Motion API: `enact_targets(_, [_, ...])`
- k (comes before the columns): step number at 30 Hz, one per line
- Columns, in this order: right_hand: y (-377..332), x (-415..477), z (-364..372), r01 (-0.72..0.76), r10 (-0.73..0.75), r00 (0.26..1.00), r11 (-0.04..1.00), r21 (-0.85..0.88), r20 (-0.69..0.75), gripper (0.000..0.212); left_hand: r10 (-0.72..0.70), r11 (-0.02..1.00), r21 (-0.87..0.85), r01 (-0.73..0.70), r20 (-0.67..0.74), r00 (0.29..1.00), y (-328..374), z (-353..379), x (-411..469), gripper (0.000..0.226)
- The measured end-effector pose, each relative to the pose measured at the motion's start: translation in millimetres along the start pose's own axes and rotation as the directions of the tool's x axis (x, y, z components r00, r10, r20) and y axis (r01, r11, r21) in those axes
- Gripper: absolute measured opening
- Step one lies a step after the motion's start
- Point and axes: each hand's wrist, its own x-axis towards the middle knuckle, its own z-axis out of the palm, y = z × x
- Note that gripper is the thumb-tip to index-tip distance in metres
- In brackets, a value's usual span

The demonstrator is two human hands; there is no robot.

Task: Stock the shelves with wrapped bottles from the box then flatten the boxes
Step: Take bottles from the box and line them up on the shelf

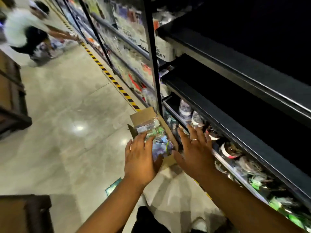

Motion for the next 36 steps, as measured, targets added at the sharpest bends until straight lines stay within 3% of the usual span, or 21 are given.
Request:
enact_targets(5, [-61,46,48,-0.046,0.042,0.99,0.998,0.031,0.133,0.073,-0.011,1.0,-0.025,0.012,0.037,0.999,-80,-2,24,0.068])
enact_targets(14, [-147,111,119,-0.311,0.286,0.937,0.944,0.108,0.199,0.071,0.162,0.98,0.079,-0.184,0.227,0.96,-205,1,112,0.075])
enact_targets(18, [-139,138,142,-0.462,0.411,0.863,0.877,0.13,0.295,0.071,0.212,0.971,0.035,-0.235,0.316,0.925,-215,18,162,0.084])
enact_targets(28, [-87,236,189,-0.616,0.569,0.778,0.774,0.144,0.266,0.077,0.295,0.954,-0.078,-0.289,0.409,0.864,-240,101,291,0.082])
enact_targets(32, [-80,254,235,-0.692,0.655,0.721,0.684,0.231,0.224,0.072,0.282,0.956,-0.088,-0.28,0.545,0.79,-248,144,332,0.08])
enact_targets(36, [-82,264,297,-0.788,0.709,0.603,0.601,0.134,0.366,0.077,0.275,0.948,-0.067,-0.312,0.669,0.691,-256,209,365,0.078])
